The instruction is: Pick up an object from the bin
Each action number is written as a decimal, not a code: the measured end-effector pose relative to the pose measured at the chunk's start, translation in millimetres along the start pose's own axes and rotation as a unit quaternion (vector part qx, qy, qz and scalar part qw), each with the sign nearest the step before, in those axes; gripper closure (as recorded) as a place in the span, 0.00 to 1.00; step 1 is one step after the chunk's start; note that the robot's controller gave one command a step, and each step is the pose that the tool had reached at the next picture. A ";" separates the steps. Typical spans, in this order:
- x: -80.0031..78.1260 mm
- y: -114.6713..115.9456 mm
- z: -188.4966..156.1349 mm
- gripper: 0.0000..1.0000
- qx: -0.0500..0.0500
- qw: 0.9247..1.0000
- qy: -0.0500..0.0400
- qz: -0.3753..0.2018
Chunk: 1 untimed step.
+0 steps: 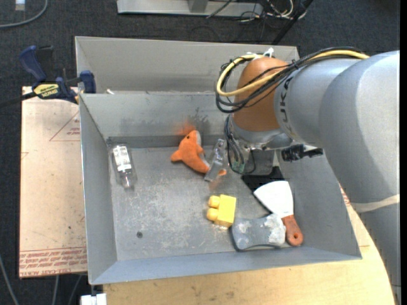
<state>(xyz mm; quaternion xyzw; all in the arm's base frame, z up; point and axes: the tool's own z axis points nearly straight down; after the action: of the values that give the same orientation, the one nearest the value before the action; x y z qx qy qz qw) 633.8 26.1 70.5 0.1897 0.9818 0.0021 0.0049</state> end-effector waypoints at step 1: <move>0.0 0.1 0.1 1.00 0.000 1.000 0.000 0.000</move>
Offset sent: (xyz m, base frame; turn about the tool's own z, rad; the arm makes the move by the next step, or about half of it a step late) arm 0.0000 0.0000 0.0016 0.0000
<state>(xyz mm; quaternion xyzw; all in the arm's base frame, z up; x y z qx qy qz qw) 633.8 26.2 70.4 0.1897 0.9818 0.0021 0.0049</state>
